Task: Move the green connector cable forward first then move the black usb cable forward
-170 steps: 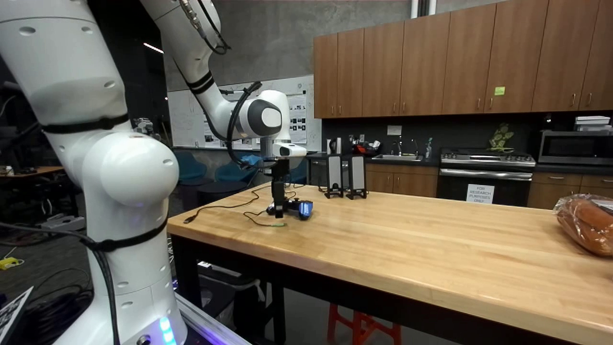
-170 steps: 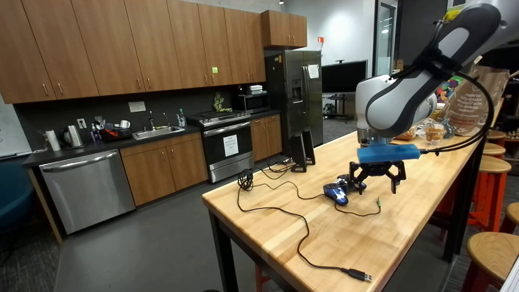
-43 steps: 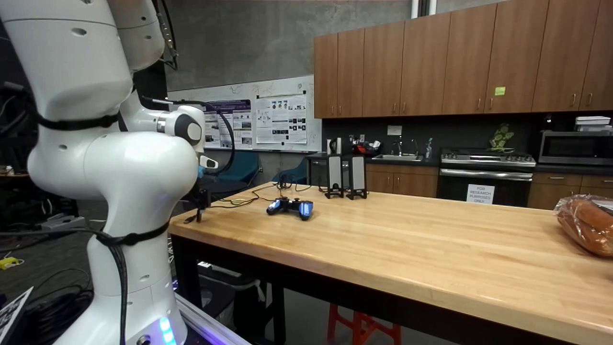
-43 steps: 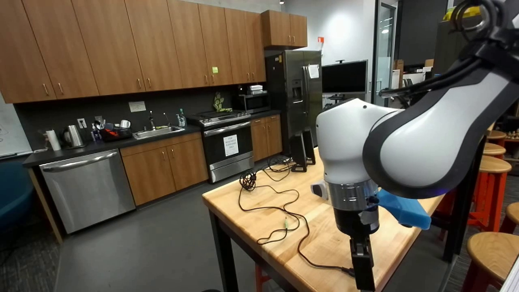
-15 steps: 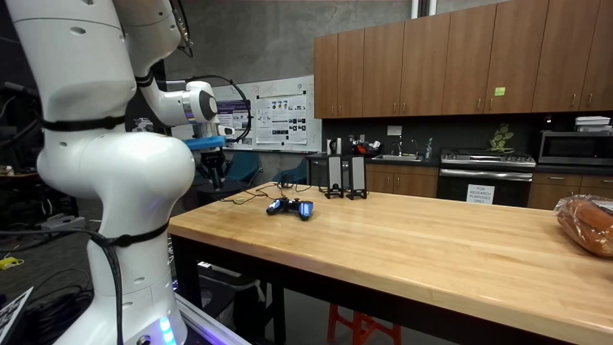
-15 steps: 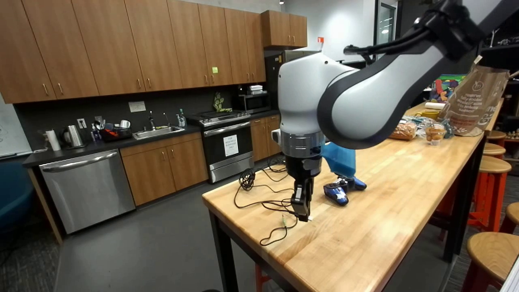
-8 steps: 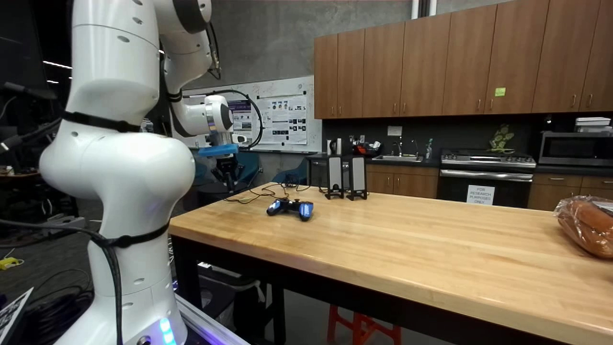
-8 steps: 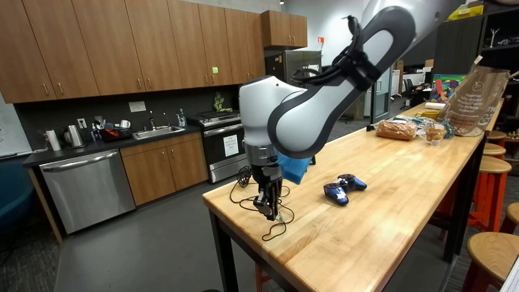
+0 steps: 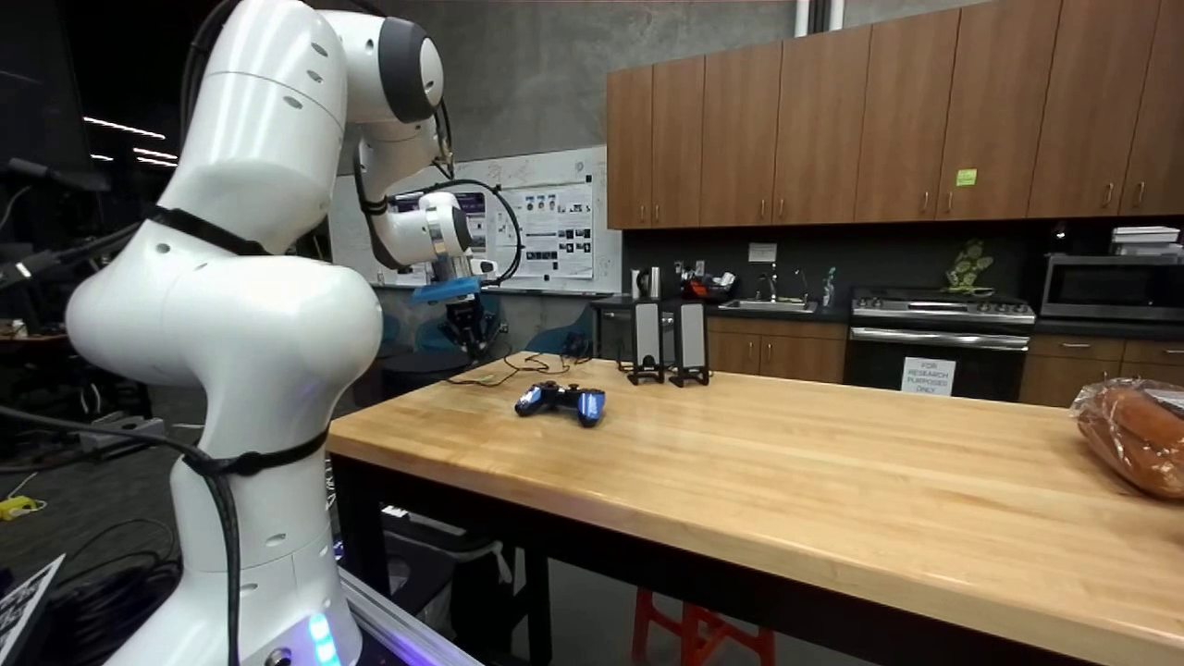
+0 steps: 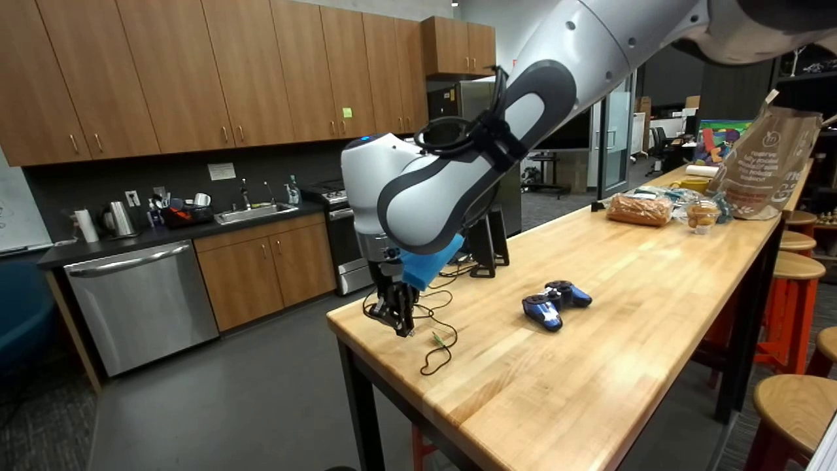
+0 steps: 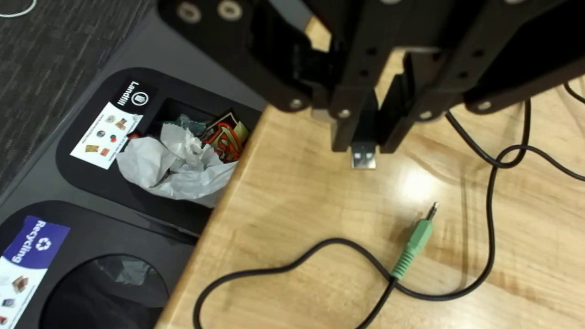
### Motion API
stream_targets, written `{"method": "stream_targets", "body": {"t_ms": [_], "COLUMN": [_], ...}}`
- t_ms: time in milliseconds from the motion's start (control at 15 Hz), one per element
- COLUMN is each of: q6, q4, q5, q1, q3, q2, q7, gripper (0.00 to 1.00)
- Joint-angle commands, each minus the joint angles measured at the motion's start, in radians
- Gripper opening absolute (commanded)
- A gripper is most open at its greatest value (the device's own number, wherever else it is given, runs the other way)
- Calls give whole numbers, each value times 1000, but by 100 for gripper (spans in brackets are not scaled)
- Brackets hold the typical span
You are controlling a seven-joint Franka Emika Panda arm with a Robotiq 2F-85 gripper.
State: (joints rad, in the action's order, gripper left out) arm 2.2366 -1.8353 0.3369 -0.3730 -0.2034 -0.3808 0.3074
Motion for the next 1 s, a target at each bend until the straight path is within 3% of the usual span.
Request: {"method": "stream_targets", "body": {"t_ms": [0,333,400,533,933], "q6": [-73,-123,-130,-138,-150], "q4": [39,20,19,14,10], "q5": [37,35,33,33,29], "q1": [-34,-34,-34,-34,-36], "q3": [45,64,65,67,64], "q2": [6,16,15,17,17], "q7": [65,131,142,161,194], "gripper": [5,6,44,47,86]}}
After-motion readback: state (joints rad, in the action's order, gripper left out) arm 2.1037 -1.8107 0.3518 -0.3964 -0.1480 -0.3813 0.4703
